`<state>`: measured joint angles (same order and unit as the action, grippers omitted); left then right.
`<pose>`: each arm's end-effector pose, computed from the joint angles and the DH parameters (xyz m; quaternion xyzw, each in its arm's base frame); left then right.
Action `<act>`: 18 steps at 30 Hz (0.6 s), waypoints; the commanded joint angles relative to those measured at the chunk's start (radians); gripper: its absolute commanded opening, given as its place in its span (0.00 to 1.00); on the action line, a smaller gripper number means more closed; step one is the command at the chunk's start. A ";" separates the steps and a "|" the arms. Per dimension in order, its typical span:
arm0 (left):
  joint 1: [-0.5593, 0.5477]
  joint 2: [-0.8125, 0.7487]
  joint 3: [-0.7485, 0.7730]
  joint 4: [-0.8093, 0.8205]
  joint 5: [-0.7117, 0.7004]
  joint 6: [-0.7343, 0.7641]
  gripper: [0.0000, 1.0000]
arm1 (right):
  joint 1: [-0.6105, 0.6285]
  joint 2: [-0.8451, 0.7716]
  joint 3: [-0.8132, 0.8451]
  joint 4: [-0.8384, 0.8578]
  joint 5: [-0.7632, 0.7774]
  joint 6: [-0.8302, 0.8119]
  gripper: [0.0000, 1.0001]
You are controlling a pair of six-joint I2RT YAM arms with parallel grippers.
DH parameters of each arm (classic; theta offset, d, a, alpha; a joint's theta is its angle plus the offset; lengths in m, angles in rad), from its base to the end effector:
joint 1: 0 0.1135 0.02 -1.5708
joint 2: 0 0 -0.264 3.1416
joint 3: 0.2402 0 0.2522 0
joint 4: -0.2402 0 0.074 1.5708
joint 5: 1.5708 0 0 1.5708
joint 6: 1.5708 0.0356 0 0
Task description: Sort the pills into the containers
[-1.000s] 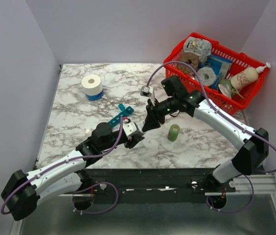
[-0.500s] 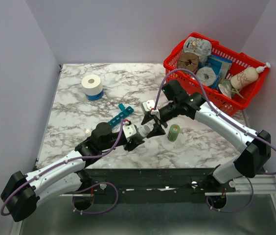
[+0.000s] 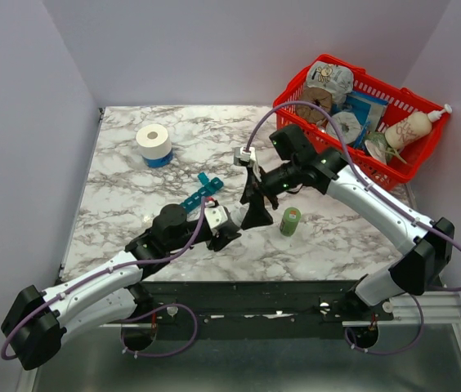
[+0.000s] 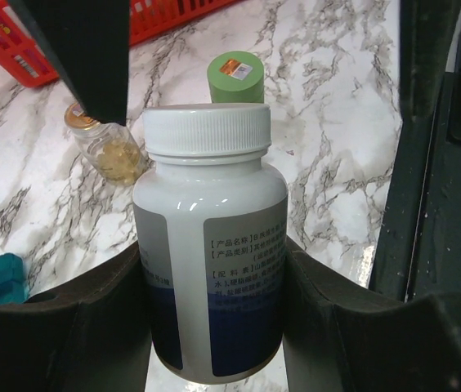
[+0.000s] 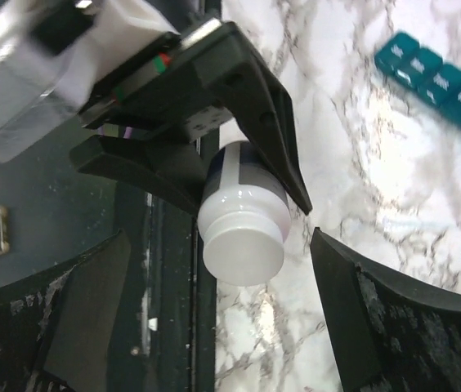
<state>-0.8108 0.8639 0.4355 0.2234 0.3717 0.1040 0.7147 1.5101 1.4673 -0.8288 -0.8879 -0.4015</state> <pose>0.1292 -0.1548 0.2452 0.4413 0.6325 -0.3491 0.5322 0.2186 0.2262 0.3526 -0.5741 0.6418 0.4468 0.2426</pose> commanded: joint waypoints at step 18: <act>0.002 0.000 0.039 0.042 -0.070 -0.027 0.00 | 0.009 0.087 0.085 0.017 0.026 0.279 0.28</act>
<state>-0.8089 0.8661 0.4442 0.2382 0.3080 0.0803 0.7113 1.5703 1.4929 -0.8150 -0.7773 -0.1318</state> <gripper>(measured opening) 0.600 0.479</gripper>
